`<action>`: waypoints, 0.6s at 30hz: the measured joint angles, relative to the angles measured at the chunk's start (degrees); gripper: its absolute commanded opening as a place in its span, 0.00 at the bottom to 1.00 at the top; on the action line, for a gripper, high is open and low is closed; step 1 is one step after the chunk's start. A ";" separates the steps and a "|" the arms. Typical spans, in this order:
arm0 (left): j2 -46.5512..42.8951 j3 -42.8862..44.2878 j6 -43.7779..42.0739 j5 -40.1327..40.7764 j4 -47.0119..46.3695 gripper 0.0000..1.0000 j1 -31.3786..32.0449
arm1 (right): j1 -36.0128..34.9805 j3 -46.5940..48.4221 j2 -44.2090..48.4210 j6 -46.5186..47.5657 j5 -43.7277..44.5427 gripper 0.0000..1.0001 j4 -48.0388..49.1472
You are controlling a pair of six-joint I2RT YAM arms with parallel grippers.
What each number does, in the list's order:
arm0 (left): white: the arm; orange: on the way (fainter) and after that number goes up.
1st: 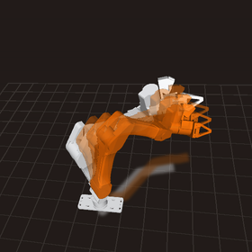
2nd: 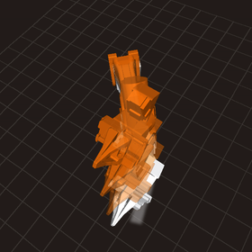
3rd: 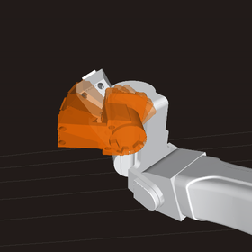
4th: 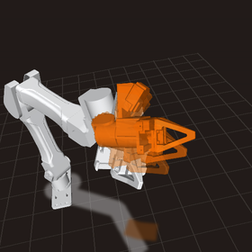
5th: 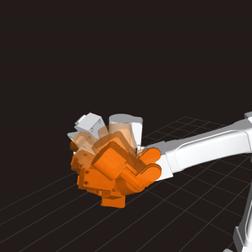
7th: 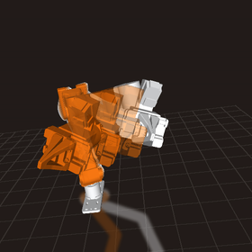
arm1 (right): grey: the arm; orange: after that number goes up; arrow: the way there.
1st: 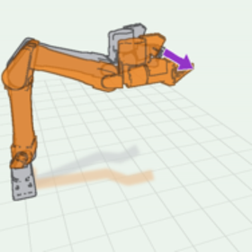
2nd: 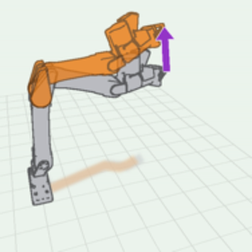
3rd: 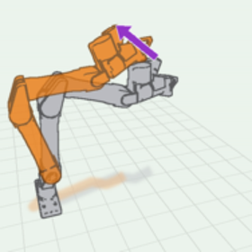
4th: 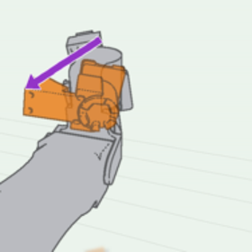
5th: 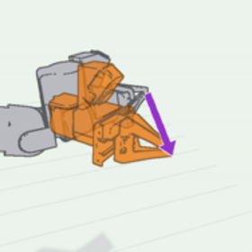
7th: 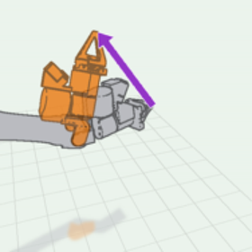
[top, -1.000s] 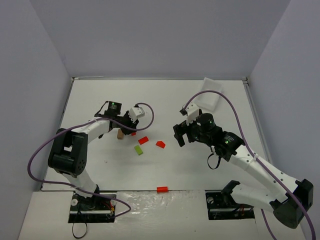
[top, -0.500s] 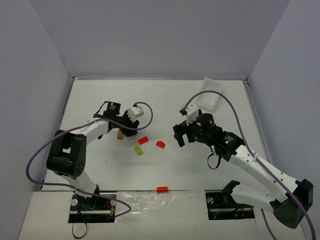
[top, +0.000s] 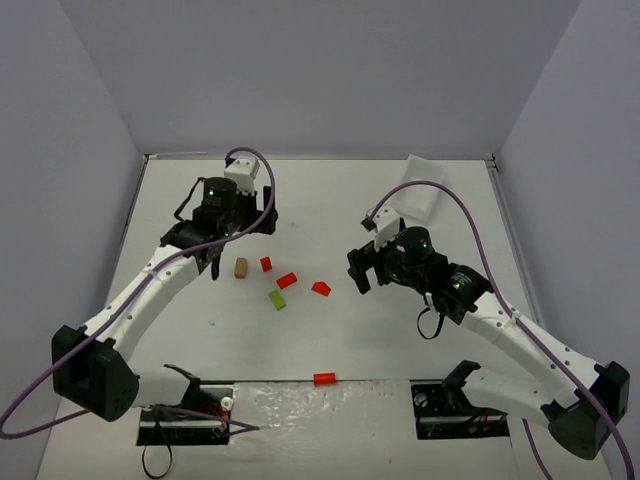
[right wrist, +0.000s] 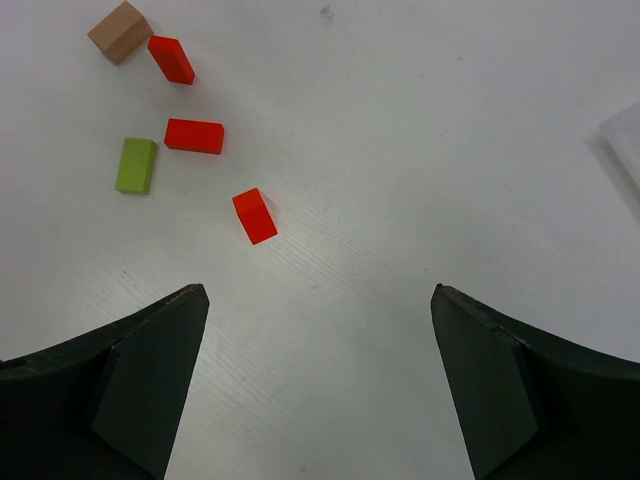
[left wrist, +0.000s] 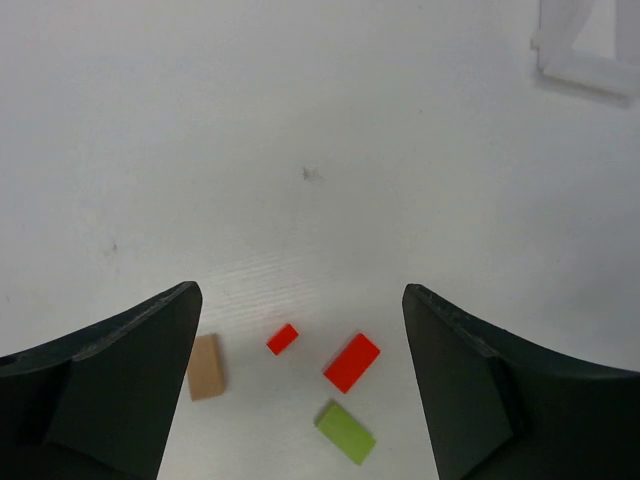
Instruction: Build the wood block tower
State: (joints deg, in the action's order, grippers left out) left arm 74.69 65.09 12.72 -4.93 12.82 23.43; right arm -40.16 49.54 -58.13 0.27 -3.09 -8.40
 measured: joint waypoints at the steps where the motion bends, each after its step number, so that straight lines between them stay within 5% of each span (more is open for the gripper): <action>1: -0.39 0.94 3.28 4.02 1.46 0.80 2.23 | 0.00 0.00 0.17 -0.02 0.00 0.92 0.00; 8: 4.51 3.61 24.11 20.18 12.74 0.84 11.49 | 0.00 0.00 1.38 -0.83 0.15 1.00 -0.04; 18: 15.23 5.95 37.05 25.97 22.06 0.80 11.86 | 0.07 0.00 9.02 -1.97 3.86 1.00 -2.00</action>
State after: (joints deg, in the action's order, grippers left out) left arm 89.92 71.05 49.76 21.04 34.88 35.29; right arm -40.10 49.54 -49.10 -1.70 0.76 -10.40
